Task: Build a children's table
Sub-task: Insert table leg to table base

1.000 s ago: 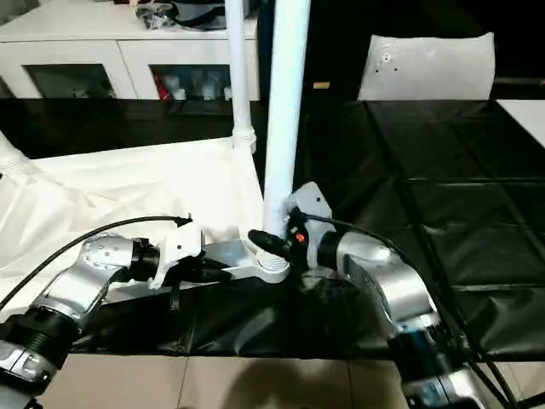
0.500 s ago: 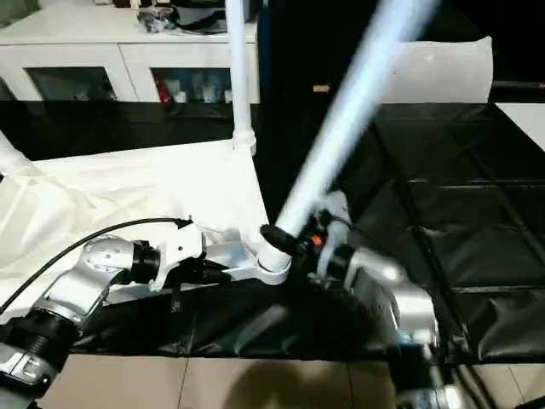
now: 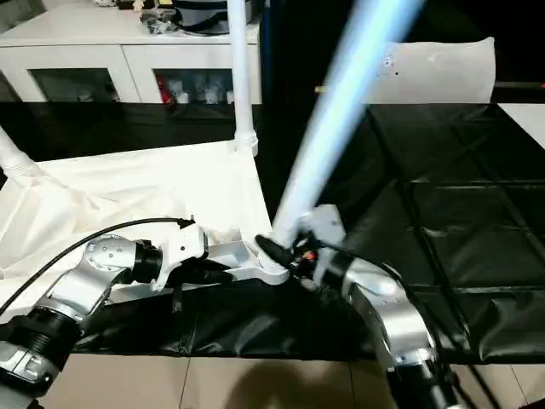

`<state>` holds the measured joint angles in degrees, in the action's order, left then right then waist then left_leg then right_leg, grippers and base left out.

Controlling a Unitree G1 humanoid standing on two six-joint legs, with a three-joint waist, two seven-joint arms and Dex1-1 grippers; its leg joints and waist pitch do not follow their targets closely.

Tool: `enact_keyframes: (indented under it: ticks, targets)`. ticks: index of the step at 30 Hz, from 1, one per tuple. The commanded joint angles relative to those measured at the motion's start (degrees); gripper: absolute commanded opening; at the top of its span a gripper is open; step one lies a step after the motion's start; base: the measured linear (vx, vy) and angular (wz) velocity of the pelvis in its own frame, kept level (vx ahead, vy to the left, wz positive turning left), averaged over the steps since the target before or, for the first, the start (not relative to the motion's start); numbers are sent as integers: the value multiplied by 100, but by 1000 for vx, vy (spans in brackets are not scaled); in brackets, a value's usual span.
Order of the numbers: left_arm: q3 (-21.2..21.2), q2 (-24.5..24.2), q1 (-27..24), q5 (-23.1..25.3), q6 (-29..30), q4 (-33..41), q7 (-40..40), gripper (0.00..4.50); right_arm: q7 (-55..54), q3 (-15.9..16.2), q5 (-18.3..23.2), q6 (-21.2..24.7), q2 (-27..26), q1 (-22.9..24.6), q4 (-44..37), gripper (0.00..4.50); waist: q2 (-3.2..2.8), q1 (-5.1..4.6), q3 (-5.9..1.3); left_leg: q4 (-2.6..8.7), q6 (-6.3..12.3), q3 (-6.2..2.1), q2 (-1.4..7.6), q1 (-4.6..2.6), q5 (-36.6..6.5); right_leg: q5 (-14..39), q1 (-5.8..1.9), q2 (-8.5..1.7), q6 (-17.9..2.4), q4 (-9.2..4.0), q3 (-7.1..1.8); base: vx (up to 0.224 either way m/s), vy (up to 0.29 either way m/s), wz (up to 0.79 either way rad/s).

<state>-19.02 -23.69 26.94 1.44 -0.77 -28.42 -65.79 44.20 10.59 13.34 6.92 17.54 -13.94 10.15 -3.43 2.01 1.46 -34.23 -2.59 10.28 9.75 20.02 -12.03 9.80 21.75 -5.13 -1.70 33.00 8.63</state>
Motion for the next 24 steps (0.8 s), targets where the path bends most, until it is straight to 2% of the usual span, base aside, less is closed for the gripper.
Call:
enact_keyframes:
  ticks: [1, 5, 8, 11, 14, 15, 18, 19, 24]
  targets:
    - [-93, -200, 97, 194, -144, -134, -145, 0, 206, 277, -411, 267, 233, 70, 512, 191, 14, 10, -214, 479, 191, -237, 381, -11, -1903, 2700, -222, -505, -452, -557, -404, 0, 0, 0]
    - [-209, -258, 289, 267, -376, -340, -369, 0, 651, 577, -461, 311, 287, -104, 722, 191, 9, 12, -224, 475, 231, -225, 392, 6, -1805, 2474, -234, -509, -548, -529, -424, 0, 0, 0]
    - [-260, -267, 395, 286, -492, -441, -471, 0, 869, 658, -389, 341, 288, -125, 771, 191, 35, 18, -218, 474, 233, -218, 392, 5, -1772, 2497, -233, -516, -579, -527, -425, 0, 0, 0]
    - [-419, -194, 767, 326, -830, -831, -827, 0, 1495, 948, -234, 490, 347, -140, 755, 191, 17, 53, -216, 473, 278, -212, 390, -23, -1815, 2616, -216, -499, -507, -559, -422, 0, 0, 0]
    - [-460, -115, 978, 373, -937, -1078, -846, 0, 1708, 1087, -168, 630, 394, -86, 605, 191, 10, 111, -224, 491, 211, -220, 424, -36, -1873, 2480, -220, -513, -579, -528, -434, 0, 0, 0]
    - [-460, -115, 978, 373, -937, -1078, -846, 0, 1708, 1087, -168, 630, 394, -86, 605, 191, 21, 139, -221, 498, 182, -222, 435, -39, -1880, 2474, -223, -525, -580, -526, -437, 0, 0, 0]
    - [-463, -11, 1274, 429, -1047, -1452, -783, 0, 1932, 1213, -119, 795, 440, -5, 409, 191, -1, 179, -230, 496, 131, -222, 431, -48, -1851, 2409, -227, -536, -606, -518, -443, 0, 0, 0]
    - [-470, 6, 1421, 473, -1157, -1662, -763, 0, 1984, 1242, -138, 813, 432, 25, 373, 191, 12, 175, -225, 500, 140, -216, 427, -40, -1847, 2405, -227, -528, -604, -531, -442, 0, 0, 0]
    - [-428, -24, 1536, 481, -1240, -1882, -746, 0, 1885, 1216, -192, 769, 342, 23, 420, 191, -6, 247, -214, 503, 89, -228, 424, -58, -1981, 2708, -224, -557, -526, -559, -424, 0, 0, 0]
